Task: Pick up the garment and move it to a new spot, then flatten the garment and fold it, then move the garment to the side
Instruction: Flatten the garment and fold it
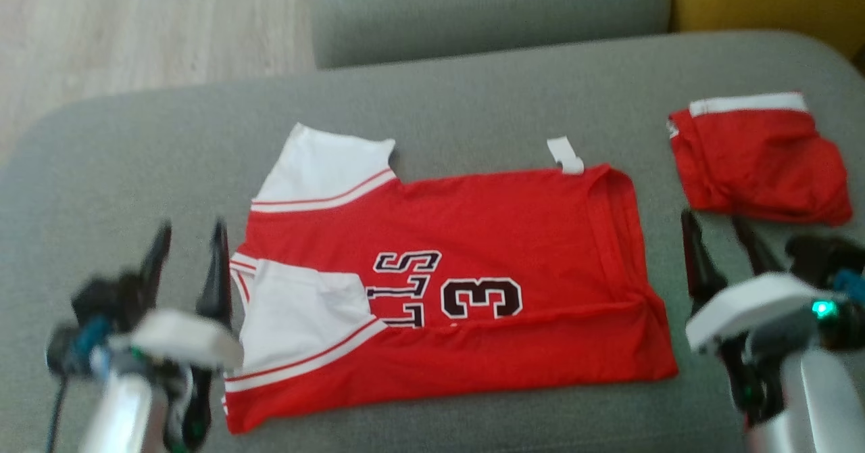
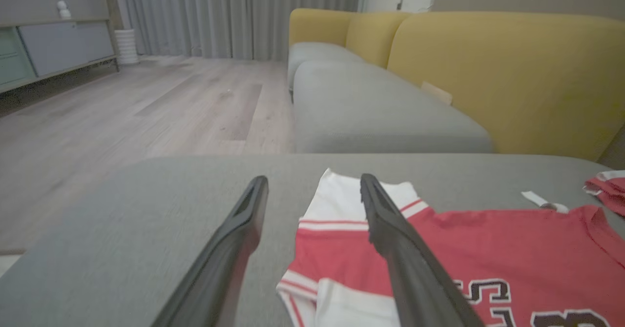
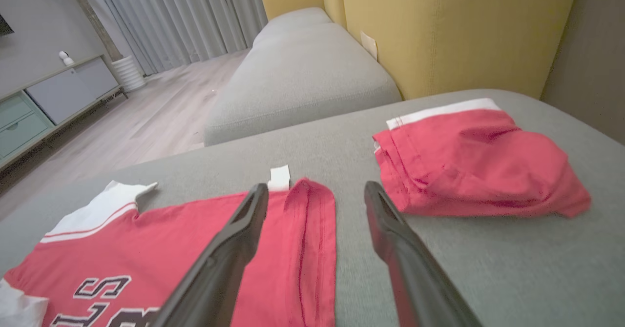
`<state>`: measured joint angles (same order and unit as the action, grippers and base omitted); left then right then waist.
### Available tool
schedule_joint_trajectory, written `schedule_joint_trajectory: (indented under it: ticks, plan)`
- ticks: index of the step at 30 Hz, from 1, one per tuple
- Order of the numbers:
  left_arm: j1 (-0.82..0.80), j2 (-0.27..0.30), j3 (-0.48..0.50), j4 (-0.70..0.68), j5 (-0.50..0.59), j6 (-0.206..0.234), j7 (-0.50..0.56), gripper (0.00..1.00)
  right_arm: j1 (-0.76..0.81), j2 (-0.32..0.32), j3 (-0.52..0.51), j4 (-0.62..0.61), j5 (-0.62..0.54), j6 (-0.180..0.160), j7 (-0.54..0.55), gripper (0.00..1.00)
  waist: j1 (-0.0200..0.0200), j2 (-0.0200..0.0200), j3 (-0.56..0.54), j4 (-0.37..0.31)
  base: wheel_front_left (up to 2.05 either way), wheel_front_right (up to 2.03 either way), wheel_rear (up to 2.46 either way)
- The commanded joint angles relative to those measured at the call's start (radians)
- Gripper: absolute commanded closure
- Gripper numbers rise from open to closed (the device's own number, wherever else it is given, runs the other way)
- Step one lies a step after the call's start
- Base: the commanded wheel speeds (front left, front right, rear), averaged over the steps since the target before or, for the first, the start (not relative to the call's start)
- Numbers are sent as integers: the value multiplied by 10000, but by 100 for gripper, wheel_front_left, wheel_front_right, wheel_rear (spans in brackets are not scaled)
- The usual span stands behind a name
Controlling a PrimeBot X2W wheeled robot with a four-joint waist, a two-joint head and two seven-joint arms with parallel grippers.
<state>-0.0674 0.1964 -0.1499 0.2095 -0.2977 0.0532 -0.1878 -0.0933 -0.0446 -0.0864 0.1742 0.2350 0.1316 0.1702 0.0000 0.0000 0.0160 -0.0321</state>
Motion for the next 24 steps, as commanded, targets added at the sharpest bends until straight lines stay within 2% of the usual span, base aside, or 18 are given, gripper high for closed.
schedule_joint_trajectory:
  ticks: [1,4,7,11,15,18,24]
  plan:
    - [-922,309,350,-390,9,-126,-59,0,-741,-58,267,-421,-50,-9,-185,0,0,0,351,-113,0,0,0]
    - [-1952,568,105,-302,49,-568,326,0,-1389,-58,381,-427,-147,-9,-412,0,0,0,838,-243,0,0,0]
    - [-2996,1010,-317,234,25,-1242,1323,0,-2005,-58,385,-369,-189,-9,-597,0,0,0,1301,-375,0,0,0]
    - [-4491,1571,-606,1005,-260,-1650,2368,0,-2681,-57,626,-286,-159,-9,-713,0,0,0,1962,-631,0,0,0]
    - [-5957,2246,-1158,1969,-771,-1815,3552,0,-3225,-57,877,-230,-221,-9,-803,0,0,0,2563,-840,0,0,0]
    - [-6946,2796,-1989,2556,-1346,-1832,4316,0,-3539,-57,1007,-181,-268,-9,-839,0,0,0,2953,-977,0,0,0]
    - [-8505,3621,-3550,3474,-2261,-1836,4970,0,-4128,-57,1304,-146,-206,-9,-892,0,0,0,3671,-1273,0,0,0]
